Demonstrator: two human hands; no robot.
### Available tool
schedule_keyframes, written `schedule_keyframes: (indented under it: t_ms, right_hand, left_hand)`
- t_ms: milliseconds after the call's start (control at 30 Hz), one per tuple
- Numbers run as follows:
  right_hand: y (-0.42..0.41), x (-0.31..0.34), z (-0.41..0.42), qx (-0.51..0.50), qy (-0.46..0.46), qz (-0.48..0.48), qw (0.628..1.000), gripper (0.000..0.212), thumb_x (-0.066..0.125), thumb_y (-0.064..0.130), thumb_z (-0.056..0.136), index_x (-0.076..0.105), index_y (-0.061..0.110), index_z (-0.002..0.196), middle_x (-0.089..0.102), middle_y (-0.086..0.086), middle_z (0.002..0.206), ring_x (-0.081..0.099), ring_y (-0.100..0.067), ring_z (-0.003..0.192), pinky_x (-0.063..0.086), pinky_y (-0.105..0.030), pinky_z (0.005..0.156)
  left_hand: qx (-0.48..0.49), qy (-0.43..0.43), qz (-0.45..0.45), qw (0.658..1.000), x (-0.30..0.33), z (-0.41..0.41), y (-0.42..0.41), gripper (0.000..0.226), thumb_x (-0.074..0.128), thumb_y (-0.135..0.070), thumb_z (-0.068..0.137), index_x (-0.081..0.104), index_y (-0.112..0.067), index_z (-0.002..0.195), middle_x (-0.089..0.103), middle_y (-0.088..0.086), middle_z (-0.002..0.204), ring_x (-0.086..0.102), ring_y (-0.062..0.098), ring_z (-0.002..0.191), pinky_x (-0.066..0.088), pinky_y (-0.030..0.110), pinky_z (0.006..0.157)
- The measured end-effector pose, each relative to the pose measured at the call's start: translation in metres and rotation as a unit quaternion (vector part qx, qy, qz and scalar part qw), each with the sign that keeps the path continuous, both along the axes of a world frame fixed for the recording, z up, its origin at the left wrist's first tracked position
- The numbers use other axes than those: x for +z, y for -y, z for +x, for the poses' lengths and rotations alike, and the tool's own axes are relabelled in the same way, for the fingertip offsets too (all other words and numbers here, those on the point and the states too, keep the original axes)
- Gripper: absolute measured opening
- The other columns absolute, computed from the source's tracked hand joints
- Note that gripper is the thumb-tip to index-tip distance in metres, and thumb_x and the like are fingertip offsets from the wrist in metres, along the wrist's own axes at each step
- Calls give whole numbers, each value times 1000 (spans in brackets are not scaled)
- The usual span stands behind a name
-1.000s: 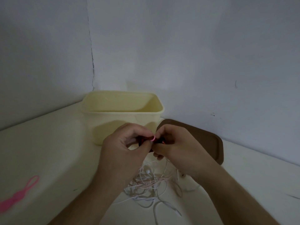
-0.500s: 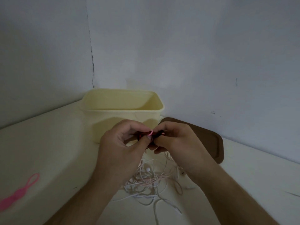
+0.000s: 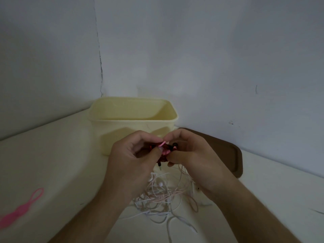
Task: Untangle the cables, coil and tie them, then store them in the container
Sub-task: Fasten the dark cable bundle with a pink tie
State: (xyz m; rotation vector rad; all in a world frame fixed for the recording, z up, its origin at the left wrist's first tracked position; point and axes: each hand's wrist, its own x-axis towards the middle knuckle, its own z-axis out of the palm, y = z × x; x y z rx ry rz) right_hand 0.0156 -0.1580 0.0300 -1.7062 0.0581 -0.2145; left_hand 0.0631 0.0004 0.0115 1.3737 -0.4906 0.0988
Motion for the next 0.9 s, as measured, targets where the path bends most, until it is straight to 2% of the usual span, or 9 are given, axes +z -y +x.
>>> schedule_keyframes:
  t_ms: [67,167,267,367,500,600,767,900]
  right_hand:
    - [-1,0,-1,7,7,-34,999,24,71,-4,89,72,14,105,78,-14,101,74,-37,97,56,-39,82]
    - [-2,0,-1,1,13,-58,998,21,71,-4,93,72,14,106,80,-8,100,77,-26,93,58,-32,82]
    - [-4,0,-1,-12,18,-60,998,15,73,2,95,74,12,106,80,-8,99,78,-28,94,63,-42,86]
    - [-5,0,1,-31,26,-74,996,16,75,1,94,74,12,106,81,-7,99,79,-27,92,64,-49,91]
    - [-8,-2,2,-45,39,-101,993,20,80,4,91,74,16,105,81,-3,99,79,-20,93,64,-48,93]
    - [-10,-3,2,-57,38,-105,992,19,82,5,89,75,18,101,81,-3,95,79,-20,90,64,-47,91]
    - [-10,-5,2,-89,31,-60,994,17,80,-1,88,76,12,96,81,-8,92,79,-26,89,64,-51,90]
    - [-13,-6,0,-108,22,-53,992,21,78,-6,85,75,12,96,80,-7,91,79,-24,87,66,-48,87]
  left_hand:
    - [10,7,12,1000,-1,0,0,28,74,15,85,77,-13,88,81,2,84,78,15,80,59,21,70]
    - [20,9,14,1000,-1,1,-1,30,75,14,84,78,-16,87,81,3,85,78,19,80,62,27,69]
    - [25,3,11,1000,-1,1,-1,29,76,14,83,78,-14,87,80,5,84,78,22,78,65,33,68]
    - [25,-6,-2,1000,2,1,-1,30,76,14,83,78,-15,84,80,5,82,77,19,75,62,27,66]
    - [13,-19,-19,1000,3,1,-1,26,73,18,83,77,-8,86,79,8,79,76,16,70,58,21,63]
    - [17,-22,-20,999,2,2,-1,25,73,18,82,76,-7,86,79,8,77,74,15,66,56,20,60]
    - [8,-31,-10,999,1,1,1,21,78,12,82,77,-8,85,80,6,79,77,14,72,57,20,65]
    - [-7,-40,0,999,0,0,2,19,76,13,84,77,-6,87,81,6,83,79,19,76,59,23,68]
